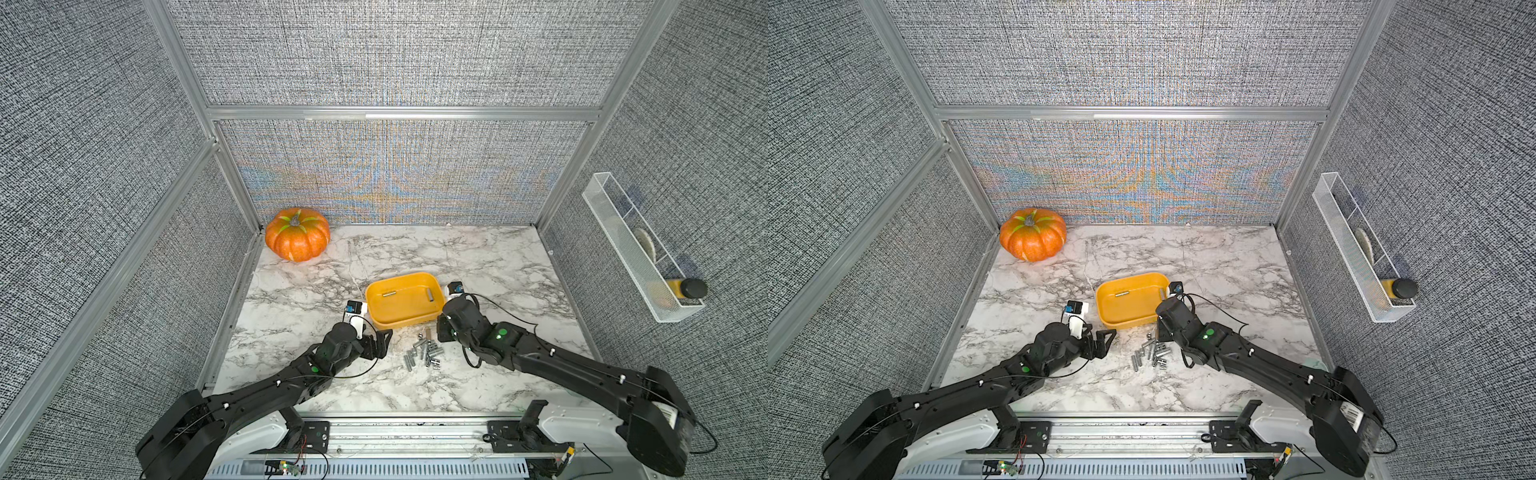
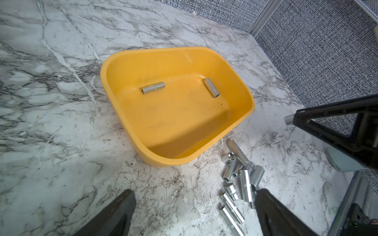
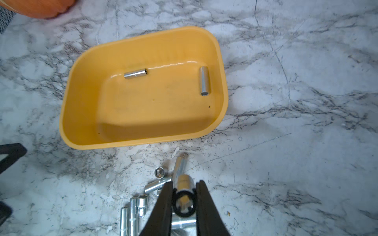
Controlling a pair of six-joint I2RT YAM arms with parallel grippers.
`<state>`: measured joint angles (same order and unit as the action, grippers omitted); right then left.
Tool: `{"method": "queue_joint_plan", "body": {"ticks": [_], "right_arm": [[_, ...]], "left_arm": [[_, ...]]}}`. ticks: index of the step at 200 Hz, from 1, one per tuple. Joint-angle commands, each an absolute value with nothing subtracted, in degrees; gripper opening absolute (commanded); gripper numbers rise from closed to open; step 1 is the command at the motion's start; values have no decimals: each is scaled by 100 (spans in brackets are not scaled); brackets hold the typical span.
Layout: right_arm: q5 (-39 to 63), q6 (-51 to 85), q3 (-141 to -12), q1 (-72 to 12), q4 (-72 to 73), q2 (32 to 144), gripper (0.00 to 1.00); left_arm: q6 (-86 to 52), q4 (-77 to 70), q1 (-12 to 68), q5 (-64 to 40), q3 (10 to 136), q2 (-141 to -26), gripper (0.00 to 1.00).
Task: Put the socket on the desktop into the storage box
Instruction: Place the socket head in the storage box, then pick up the socket head from the center of the board.
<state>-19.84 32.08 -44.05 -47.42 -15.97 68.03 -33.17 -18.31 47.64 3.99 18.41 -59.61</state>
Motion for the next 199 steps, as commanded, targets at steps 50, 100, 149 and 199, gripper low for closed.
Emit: {"method": "queue_joint_plan", "body": {"ticks": [50, 100, 149, 199], "right_arm": [[-1651, 2346, -5648, -4316, -772, 8028, 9], [-1573, 2153, -6705, -4144, -851, 9702, 10], [-1625, 2053, -6867, -4079, -1044, 10084, 31], [-1827, 2137, -6297, -4126, -1386, 9166, 46]], "left_arm": [[-3327, -1804, 4765, 623, 1811, -5792, 96], [-3313, -1774, 4764, 703, 1811, -5770, 96], [-3296, -1802, 4765, 712, 1802, -5788, 96], [-3276, -1829, 4764, 635, 1798, -5753, 96]]}}
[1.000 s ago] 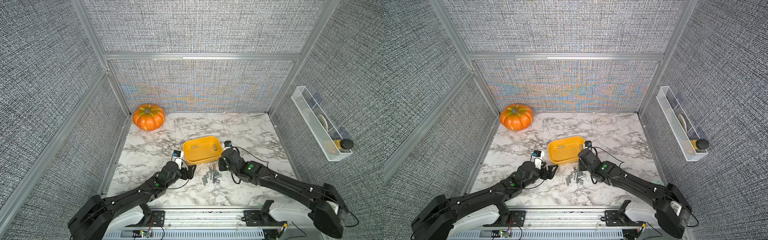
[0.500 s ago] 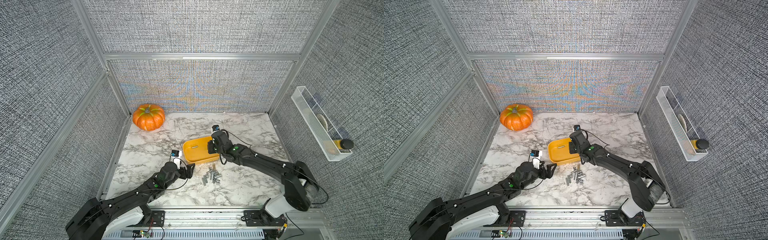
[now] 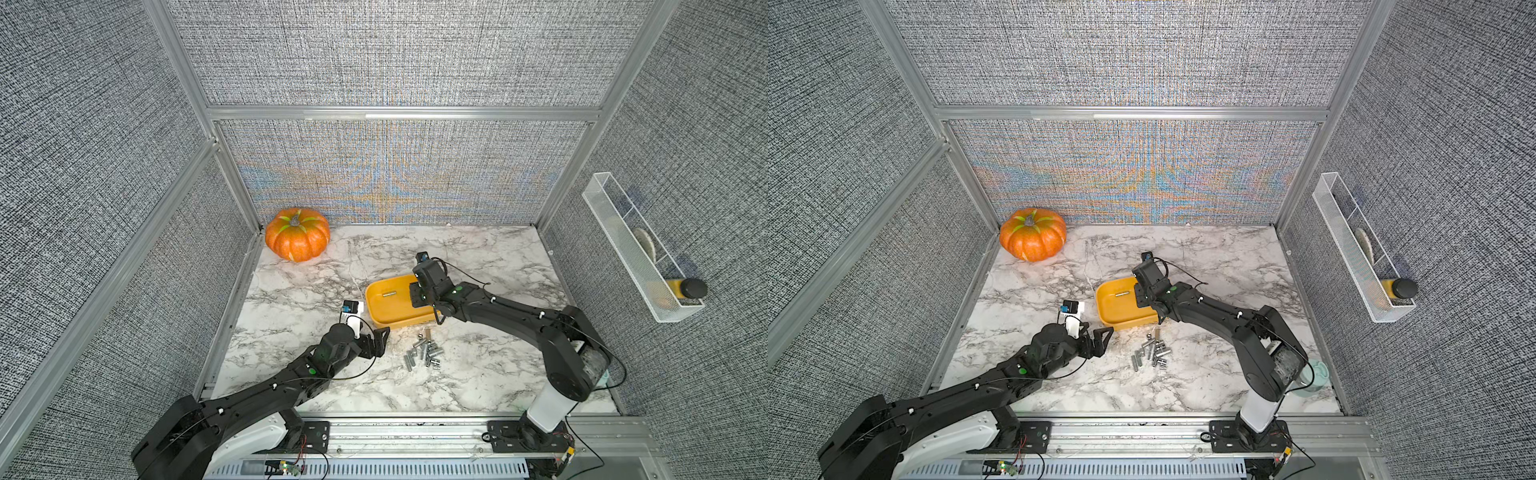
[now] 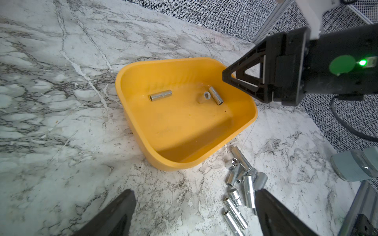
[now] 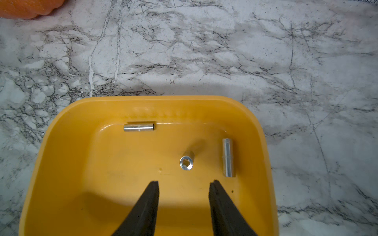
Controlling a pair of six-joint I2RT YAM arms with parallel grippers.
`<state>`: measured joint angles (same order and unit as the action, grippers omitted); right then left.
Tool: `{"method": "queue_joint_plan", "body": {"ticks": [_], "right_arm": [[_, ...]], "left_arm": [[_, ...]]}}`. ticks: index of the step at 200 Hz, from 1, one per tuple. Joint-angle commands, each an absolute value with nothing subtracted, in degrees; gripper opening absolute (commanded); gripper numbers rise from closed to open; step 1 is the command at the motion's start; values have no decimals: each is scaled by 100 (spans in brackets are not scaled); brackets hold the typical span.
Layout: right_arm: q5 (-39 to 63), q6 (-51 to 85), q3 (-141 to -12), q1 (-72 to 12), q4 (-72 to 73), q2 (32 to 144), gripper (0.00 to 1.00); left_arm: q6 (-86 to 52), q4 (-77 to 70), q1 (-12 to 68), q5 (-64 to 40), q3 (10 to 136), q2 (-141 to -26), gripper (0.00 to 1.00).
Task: Put the socket on the desktop into the storage box
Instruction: Pick up the socket head from the center of the board.
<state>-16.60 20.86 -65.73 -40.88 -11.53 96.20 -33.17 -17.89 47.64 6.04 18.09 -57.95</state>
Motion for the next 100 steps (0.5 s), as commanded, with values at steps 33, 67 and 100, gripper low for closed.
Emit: {"method": "queue_joint_plan", "body": {"ticks": [33, 67, 100], "right_arm": [[-1771, 2493, -5325, -4360, -1569, 8011, 46], [-1352, 3163, -4182, -4604, -1494, 7069, 46], [-1200, 3585, -3576, -4823, -1127, 6715, 46]], "left_arm": [[-3292, -1943, 4764, 539, 1779, -5855, 96], [-3287, -1937, 4764, 444, 1861, -6057, 96], [-3299, -2021, 4766, 363, 1880, -6223, 96]]}}
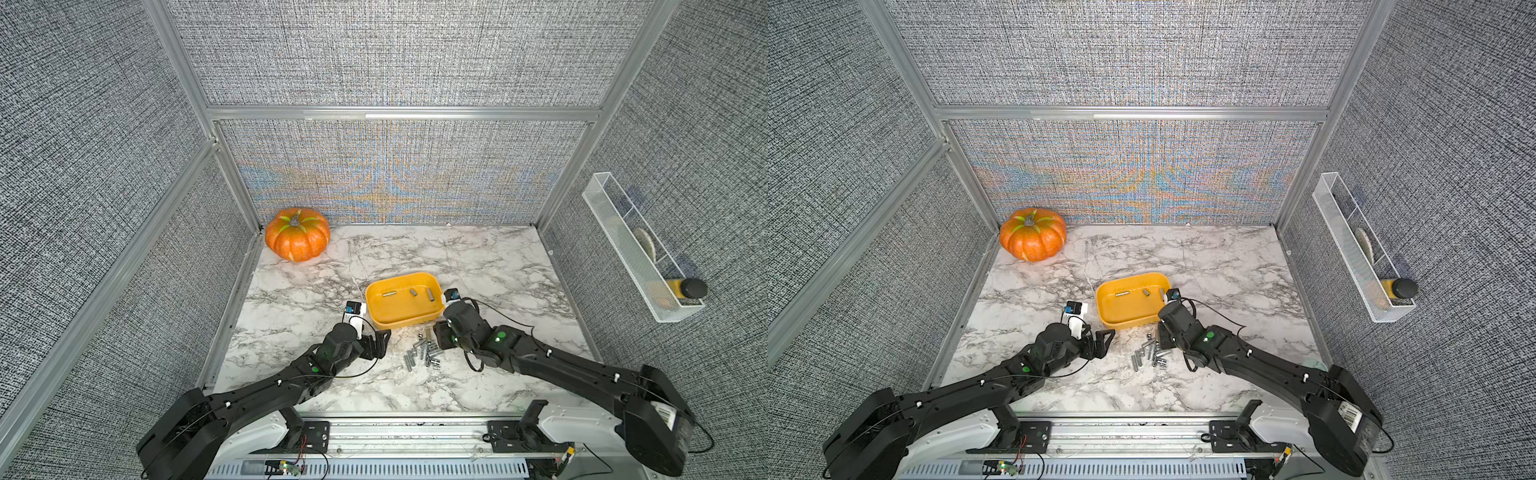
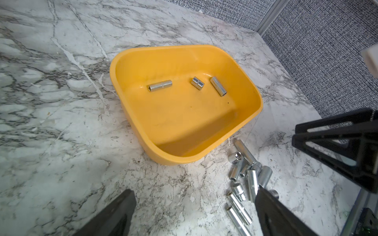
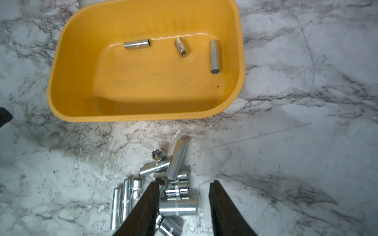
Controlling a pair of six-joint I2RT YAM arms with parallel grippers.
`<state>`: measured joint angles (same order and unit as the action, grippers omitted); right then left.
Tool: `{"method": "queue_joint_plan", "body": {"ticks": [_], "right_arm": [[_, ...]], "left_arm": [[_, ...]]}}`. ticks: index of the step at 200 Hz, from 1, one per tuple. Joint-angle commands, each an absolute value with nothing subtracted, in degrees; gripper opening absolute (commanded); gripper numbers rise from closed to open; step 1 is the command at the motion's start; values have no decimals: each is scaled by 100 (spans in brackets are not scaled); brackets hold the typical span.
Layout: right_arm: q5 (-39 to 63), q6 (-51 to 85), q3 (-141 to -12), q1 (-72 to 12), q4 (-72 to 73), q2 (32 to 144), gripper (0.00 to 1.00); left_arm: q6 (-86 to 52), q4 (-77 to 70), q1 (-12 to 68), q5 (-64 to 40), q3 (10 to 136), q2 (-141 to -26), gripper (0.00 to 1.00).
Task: Put the socket on the desktop into the storage box
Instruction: Pick up the socket head from the center of the board, then place the socket head in the storage box.
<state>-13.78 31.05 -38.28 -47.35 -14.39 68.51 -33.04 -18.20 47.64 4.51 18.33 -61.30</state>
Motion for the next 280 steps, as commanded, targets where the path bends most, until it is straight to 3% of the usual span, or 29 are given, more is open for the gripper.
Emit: {"method": "queue_joint_plan", "body": {"ticks": [1, 86, 171, 280], "right_arm": [[-1202, 3590, -3568, -4824, -1113, 6715, 46], [-1169, 3603, -3737, -4826, -545, 7728, 45], [-1459, 3573, -4183, -4830, -674, 8710, 33], [-1659, 3674, -4221, -4737, -808, 9027, 29]], "left_arm": [[-3298, -2021, 4765, 361, 1881, -6227, 96], [-3322, -2004, 4764, 245, 1942, -6373, 96], [-3384, -1998, 4772, 193, 1907, -6249, 96], [-3384, -2007, 4769, 233, 1916, -6319, 96]]}}
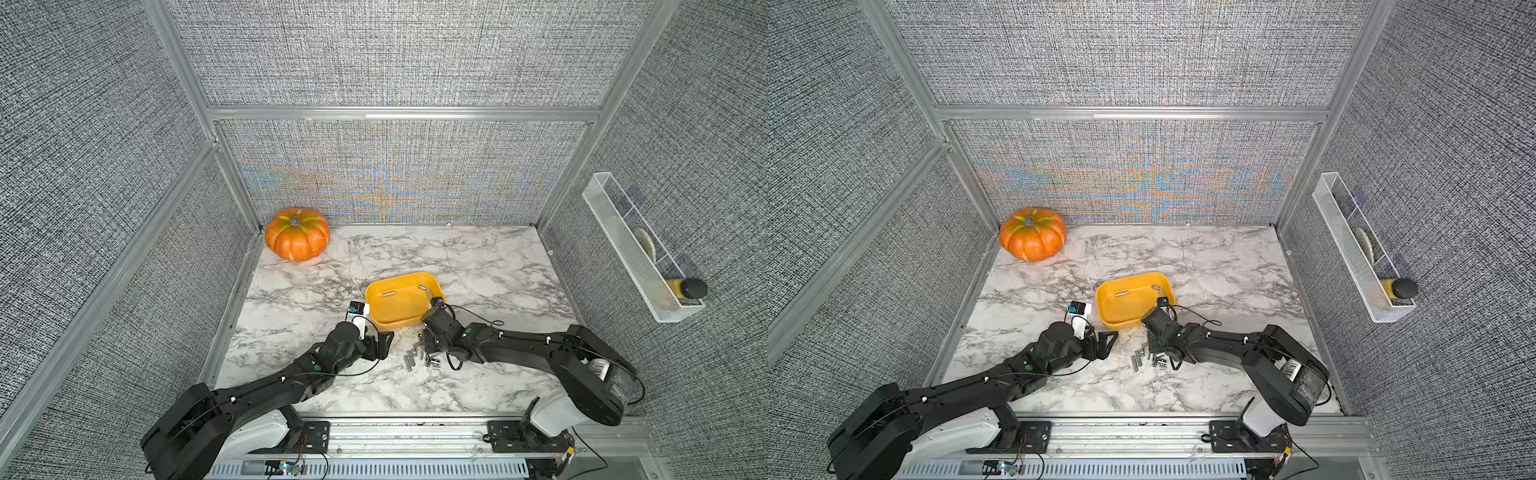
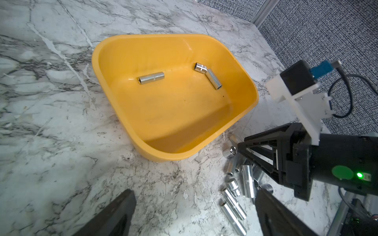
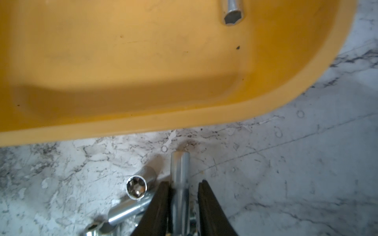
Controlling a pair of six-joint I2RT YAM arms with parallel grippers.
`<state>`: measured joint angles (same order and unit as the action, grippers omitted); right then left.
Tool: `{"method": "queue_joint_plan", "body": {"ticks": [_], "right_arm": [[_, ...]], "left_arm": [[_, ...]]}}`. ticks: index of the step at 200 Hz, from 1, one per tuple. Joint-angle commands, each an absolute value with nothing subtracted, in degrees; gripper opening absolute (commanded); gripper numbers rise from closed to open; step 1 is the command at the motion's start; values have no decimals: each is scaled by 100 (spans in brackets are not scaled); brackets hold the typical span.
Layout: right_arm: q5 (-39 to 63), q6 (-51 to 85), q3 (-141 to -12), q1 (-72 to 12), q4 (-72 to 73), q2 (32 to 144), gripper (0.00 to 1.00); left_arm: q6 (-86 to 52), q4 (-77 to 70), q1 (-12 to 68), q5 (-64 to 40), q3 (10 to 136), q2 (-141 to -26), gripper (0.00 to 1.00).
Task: Put the socket on the desktop into the storage box
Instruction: Place the socket head in the storage box.
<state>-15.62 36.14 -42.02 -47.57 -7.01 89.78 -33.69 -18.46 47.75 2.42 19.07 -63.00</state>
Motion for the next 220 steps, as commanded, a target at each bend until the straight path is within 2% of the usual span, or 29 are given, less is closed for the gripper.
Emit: {"method": "queue_joint_plan", "body": {"ticks": [1, 65, 129, 147, 185, 203, 220], "right_arm": [[-1665, 3669, -4225, -4737, -800, 9027, 29], [-1762, 3648, -4191, -4678, -802, 9010, 22], [-2006, 3461, -4284, -4668, -1179, 8670, 9], [-2156, 3297, -4295, -4667, -1562, 8351, 7], [-3290, 3224, -4450, -4475, -2872, 7286, 6], [-3256, 2856, -4491, -4283, -2624, 6658, 6], [-2766, 2470, -4405, -4118, -1787, 6147, 5]], "left_arm": [[-3384, -2006, 4771, 231, 1916, -6319, 96], [-3375, -2004, 4774, 260, 1925, -6333, 96], [-3367, -1995, 4772, 289, 1942, -6385, 96], [-3366, -1963, 4772, 336, 1942, -6361, 96], [-3386, -1846, 4772, 543, 1942, -6280, 96], [-3399, -1861, 4773, 519, 1934, -6256, 96], [-3401, -1879, 4772, 505, 1917, -6235, 96]]}}
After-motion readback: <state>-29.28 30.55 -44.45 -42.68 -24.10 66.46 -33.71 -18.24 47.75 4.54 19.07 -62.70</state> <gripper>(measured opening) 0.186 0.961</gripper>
